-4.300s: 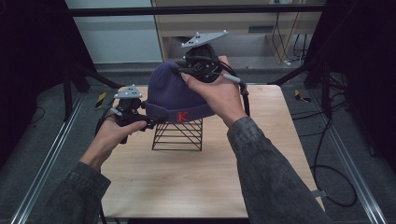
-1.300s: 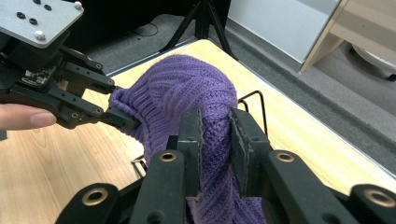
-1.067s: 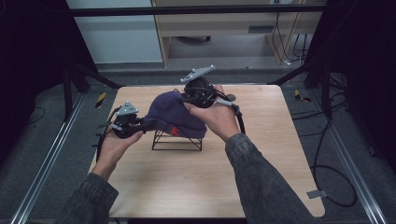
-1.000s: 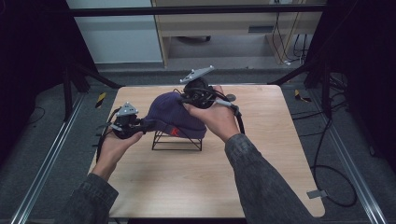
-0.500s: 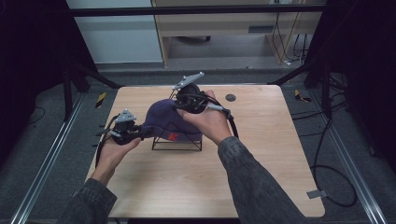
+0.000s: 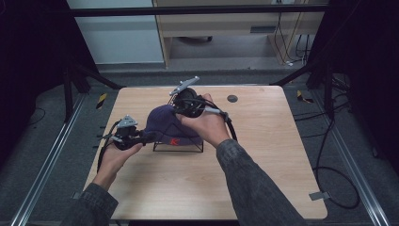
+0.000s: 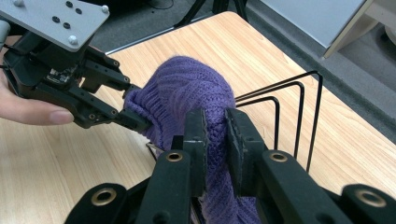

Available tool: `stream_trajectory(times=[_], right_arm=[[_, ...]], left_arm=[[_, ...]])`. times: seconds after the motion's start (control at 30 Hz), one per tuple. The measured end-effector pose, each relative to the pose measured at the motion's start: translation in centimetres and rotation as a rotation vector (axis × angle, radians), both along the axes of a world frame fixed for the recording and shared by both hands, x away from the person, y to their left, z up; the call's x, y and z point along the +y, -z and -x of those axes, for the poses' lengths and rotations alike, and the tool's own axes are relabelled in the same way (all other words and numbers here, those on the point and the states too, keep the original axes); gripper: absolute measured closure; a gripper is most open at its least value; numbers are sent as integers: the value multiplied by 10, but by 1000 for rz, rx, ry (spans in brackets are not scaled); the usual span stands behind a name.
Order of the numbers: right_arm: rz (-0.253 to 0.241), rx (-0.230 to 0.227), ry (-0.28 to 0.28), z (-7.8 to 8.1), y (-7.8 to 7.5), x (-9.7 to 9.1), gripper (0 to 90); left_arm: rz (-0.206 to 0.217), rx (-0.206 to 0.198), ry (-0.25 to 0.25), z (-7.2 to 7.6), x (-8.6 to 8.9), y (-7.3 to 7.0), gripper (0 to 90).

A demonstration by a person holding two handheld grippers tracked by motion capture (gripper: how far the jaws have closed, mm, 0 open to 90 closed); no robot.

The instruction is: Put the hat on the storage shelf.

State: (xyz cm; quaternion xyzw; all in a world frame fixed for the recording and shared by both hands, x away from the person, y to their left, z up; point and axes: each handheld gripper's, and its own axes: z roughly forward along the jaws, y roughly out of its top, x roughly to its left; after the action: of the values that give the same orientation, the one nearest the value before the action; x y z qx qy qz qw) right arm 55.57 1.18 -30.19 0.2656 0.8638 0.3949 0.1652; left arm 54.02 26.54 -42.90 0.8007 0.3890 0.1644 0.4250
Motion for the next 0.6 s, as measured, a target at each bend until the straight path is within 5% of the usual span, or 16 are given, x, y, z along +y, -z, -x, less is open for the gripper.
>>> stream_trajectory(times=[0.27,0.6], right_arm=[[33,0,-7,0,3,5,799],[67,19,0,-2,8,11,798]], left_arm=[[-26,-3,-22,2,0,1,500],[58,-28,-107,19,19,10,463]])
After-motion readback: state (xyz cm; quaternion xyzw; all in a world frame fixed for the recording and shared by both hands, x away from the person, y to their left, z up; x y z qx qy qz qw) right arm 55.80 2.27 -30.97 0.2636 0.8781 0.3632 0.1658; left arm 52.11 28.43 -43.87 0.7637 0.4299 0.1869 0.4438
